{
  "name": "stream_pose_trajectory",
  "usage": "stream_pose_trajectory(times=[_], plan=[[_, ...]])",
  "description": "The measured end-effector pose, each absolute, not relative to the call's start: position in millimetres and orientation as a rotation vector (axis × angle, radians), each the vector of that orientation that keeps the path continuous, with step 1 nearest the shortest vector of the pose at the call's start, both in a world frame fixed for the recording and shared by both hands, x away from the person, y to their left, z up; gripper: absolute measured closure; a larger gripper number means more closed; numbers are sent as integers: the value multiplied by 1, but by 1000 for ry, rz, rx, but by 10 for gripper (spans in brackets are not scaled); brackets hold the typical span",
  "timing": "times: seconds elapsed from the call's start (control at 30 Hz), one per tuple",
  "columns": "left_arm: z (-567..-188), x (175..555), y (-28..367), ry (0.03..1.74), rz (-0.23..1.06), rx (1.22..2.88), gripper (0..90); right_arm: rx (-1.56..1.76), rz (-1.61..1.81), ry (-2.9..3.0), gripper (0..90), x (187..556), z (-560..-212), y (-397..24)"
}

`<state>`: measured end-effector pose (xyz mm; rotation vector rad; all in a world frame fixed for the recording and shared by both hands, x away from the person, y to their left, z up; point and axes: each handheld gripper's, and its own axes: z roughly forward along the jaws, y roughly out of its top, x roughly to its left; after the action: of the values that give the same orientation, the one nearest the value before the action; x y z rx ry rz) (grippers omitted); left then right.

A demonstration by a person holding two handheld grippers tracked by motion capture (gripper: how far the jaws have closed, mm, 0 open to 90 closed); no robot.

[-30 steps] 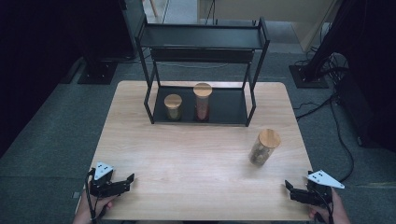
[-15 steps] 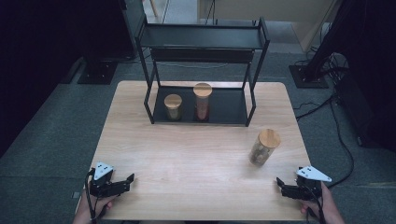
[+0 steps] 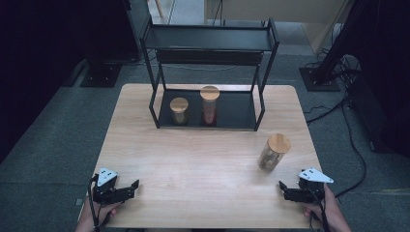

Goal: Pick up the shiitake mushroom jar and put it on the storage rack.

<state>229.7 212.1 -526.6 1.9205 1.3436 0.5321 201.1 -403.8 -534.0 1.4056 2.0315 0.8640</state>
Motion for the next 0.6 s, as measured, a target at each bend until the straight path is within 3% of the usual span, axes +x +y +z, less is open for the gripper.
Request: stream_pose_trajectory(times=[0.6], plan=[[-526,230,213,1346,527,1918,91,1392,905,2061,37,218,-533,-384]])
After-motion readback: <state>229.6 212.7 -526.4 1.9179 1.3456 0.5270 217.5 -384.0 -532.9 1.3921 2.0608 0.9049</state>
